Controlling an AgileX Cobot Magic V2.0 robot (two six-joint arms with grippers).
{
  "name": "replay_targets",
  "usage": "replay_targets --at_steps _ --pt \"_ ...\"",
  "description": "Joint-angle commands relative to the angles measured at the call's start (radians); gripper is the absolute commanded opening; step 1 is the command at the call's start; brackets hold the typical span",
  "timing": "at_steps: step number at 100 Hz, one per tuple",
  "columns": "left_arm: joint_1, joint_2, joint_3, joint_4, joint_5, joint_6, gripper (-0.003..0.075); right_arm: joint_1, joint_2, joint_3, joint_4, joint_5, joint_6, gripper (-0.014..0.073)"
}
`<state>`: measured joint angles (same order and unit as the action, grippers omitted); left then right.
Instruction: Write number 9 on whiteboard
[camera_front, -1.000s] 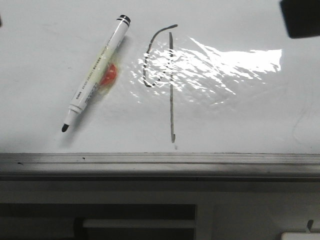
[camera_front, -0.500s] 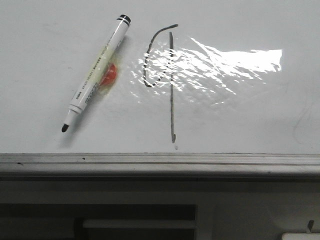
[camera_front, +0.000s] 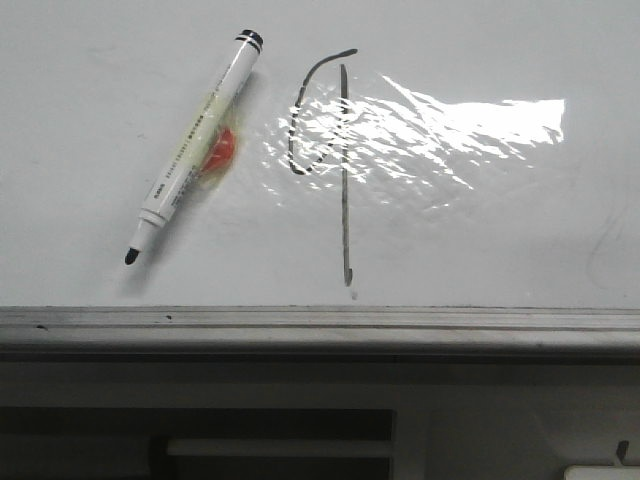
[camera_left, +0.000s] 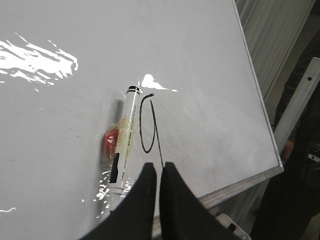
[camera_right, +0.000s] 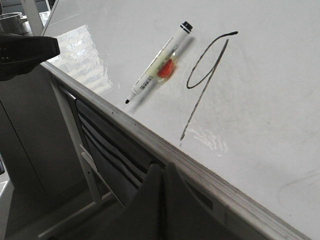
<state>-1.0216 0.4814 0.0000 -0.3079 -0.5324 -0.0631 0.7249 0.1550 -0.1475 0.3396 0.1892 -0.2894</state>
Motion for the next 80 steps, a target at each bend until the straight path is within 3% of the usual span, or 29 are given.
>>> replay_targets --at_steps 1,18,35,59,80 --pt "0.008 -0.004 0.018 0.008 -0.038 0.012 -0.0020 0.003 0.008 -0.024 -0.006 -0.066 -0.012 -0.0062" --pt "0.150 -0.055 0.018 0.025 0.001 0.151 -0.0020 0.003 0.008 -0.024 -0.006 -0.066 -0.012 -0.0062" --pt "0.384 -0.151 0.019 0.183 0.049 0.206 -0.0020 0.003 0.008 -0.024 -0.006 -0.066 -0.012 -0.0062" --pt "0.646 -0.369 0.019 0.229 0.413 0.204 -0.0020 0.003 0.008 -0.024 -0.006 -0.066 -0.012 -0.0062" --pt "0.856 -0.513 0.019 0.198 0.583 0.185 -0.0020 0.003 0.008 -0.024 -0.006 -0.065 -0.012 -0.0062"
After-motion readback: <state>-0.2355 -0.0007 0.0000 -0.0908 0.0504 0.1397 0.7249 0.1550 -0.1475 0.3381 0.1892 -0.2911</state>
